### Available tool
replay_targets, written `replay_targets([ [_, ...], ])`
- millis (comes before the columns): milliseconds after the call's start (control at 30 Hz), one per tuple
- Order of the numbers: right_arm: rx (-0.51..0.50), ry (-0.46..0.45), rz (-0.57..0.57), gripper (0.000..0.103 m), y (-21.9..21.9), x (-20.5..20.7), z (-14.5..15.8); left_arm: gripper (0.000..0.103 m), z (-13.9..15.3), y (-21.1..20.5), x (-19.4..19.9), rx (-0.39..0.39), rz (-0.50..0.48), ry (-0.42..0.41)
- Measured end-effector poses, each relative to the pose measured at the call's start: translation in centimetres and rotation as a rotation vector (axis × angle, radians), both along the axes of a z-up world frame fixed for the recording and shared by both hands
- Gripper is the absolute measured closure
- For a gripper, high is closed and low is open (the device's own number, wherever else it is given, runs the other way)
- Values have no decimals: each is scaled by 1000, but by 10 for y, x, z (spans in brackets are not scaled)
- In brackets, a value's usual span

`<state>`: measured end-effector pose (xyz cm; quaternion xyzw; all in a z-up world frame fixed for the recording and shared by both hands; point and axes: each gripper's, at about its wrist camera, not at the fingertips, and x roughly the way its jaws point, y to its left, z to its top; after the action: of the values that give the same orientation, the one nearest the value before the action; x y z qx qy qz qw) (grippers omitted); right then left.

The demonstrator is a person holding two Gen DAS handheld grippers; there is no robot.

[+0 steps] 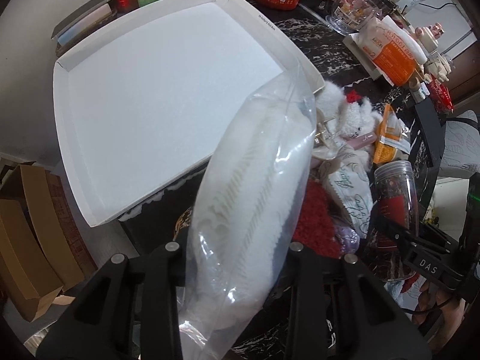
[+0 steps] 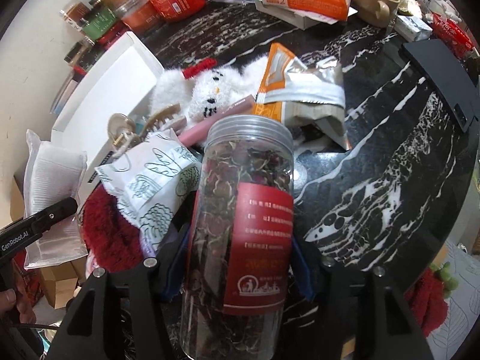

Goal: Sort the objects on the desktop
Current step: 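Lift and carry the tea jar and cup bag over the white tray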

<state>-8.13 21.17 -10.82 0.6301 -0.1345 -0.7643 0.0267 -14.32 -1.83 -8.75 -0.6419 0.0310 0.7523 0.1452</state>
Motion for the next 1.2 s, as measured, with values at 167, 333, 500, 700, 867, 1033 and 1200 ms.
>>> replay_targets([
  [167, -9, 18, 3, 42, 9, 7, 14, 72, 13, 3, 7, 11, 5, 13],
  [333, -22, 38, 6, 42, 9, 7, 29, 72, 26, 8, 18, 20, -6, 23],
  [500, -25, 59, 16, 42, 12, 19, 45, 72, 39, 7, 30, 22, -3, 35],
  [700, -33, 88, 42, 42, 11, 33, 65, 72, 56, 8, 45, 7, 17, 55],
  [867, -43, 116, 89, 42, 8, 39, 83, 72, 71, 5, 57, 11, 48, 70],
  [1033, -49, 155, 161, 42, 0, 39, 103, 72, 85, 0, 69, 16, 95, 92],
  [1200, -61, 179, 237, 42, -9, 34, 116, 72, 97, -8, 79, 17, 157, 113],
])
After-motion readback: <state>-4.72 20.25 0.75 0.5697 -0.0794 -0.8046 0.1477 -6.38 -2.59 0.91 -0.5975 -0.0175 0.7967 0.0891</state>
